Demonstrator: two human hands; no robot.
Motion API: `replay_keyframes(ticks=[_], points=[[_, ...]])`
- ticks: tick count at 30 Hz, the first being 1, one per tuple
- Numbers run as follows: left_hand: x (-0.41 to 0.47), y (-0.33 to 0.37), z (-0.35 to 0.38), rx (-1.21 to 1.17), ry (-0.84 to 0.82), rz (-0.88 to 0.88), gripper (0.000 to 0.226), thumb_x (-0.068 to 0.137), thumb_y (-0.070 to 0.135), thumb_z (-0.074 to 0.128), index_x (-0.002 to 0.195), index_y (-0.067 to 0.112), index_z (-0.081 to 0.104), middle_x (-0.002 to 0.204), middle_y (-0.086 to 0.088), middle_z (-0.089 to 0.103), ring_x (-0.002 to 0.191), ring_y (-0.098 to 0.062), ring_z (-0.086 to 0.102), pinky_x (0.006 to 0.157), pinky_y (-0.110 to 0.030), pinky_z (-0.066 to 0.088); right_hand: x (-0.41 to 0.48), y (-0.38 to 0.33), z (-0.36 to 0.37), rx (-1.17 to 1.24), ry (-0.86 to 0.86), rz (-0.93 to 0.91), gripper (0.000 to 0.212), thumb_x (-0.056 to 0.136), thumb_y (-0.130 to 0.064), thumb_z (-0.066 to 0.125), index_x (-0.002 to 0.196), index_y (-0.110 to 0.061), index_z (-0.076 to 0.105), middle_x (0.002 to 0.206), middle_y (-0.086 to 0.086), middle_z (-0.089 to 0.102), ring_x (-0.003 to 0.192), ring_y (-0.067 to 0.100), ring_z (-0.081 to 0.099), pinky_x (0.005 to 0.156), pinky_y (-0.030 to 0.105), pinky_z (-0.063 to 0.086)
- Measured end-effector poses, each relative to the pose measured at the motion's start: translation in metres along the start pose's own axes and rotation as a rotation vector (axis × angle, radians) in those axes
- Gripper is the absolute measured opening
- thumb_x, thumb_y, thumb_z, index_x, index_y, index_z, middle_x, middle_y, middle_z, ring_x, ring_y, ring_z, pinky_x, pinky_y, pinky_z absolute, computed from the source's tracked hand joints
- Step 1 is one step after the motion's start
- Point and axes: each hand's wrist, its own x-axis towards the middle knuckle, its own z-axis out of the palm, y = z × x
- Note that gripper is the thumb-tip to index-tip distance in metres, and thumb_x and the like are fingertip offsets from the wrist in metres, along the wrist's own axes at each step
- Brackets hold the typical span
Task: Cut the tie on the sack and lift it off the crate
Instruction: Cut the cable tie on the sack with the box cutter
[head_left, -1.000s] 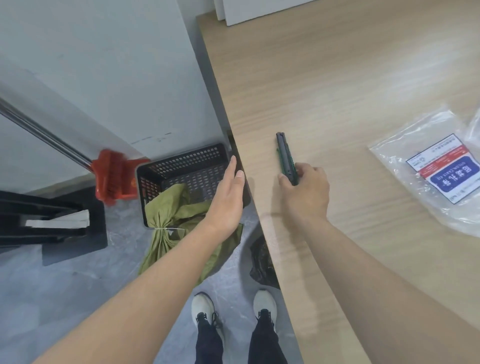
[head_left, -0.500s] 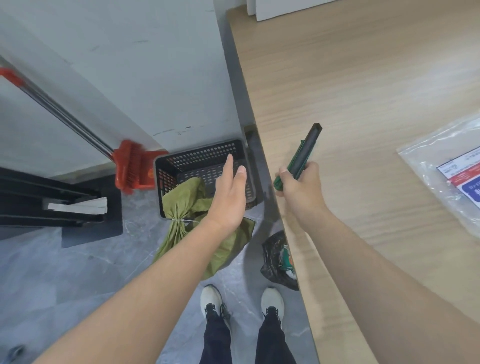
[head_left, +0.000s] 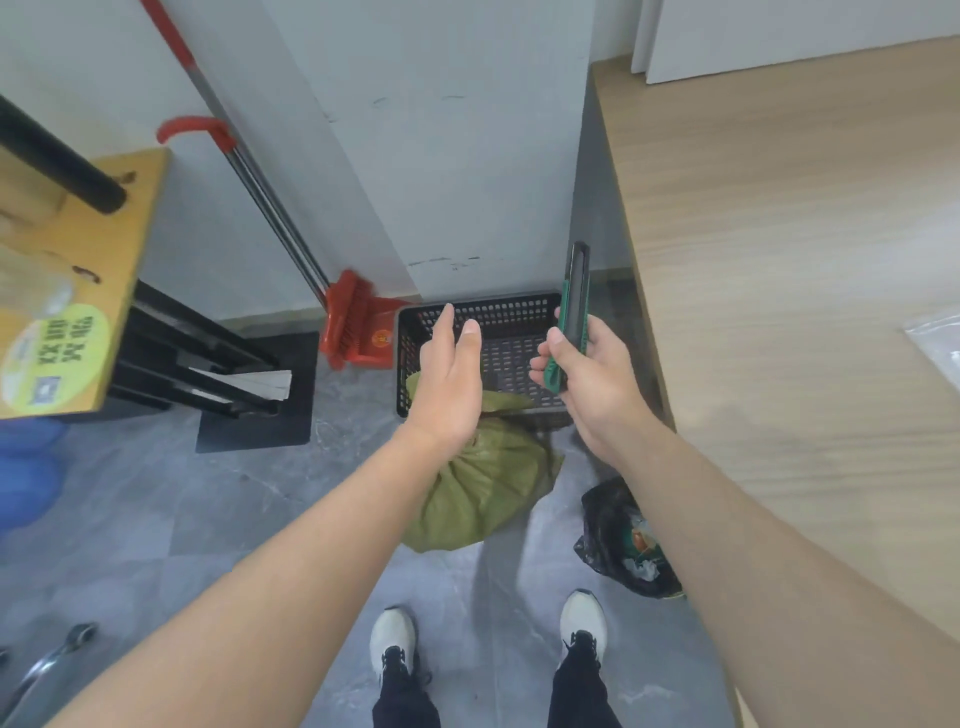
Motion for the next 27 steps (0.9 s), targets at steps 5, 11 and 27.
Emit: replay_keyframes(ticks=[5, 11, 27], points=[[0.004, -0.019, -0.061, -0.020, -0.002, 0.029, 0.092, 0.081, 0.080, 0.029, 0.163, 0.040, 0.018, 0.171, 0.003, 0.020, 0.155, -0.022, 0.030, 0.126, -0.052, 0.024, -0.026, 0.017, 0.059, 0.077, -0.026, 0.070, 0.017, 0.109, -0.004, 0.041, 0.108, -0.012, 0.056, 0.091, 0.010, 0.055, 0.080, 0.020, 0.059, 0.093, 0.048, 0.059], [0.001, -0.055, -0.136, -0.031, -0.105, 0.053, 0.095, 0.078, 0.083, 0.030, 0.162, 0.042, 0.019, 0.170, 0.003, 0.023, 0.153, -0.024, 0.032, 0.124, -0.054, 0.027, -0.067, 0.065, 0.122, -0.125, 0.126, -0.067, 0.017, 0.110, -0.016, 0.042, 0.118, -0.008, 0.055, 0.088, 0.008, 0.052, 0.072, 0.015, 0.055, 0.070, 0.029, 0.060], [0.038, -0.233, -0.148, 0.009, -0.170, 0.056, 0.094, 0.080, 0.080, 0.025, 0.163, 0.036, 0.020, 0.170, 0.006, 0.026, 0.155, -0.021, 0.028, 0.126, -0.051, 0.025, -0.042, 0.238, 0.134, -0.182, 0.231, -0.146, 0.025, 0.108, -0.032, 0.048, 0.121, -0.013, 0.058, 0.080, 0.006, 0.057, 0.067, 0.016, 0.057, 0.061, 0.028, 0.056]])
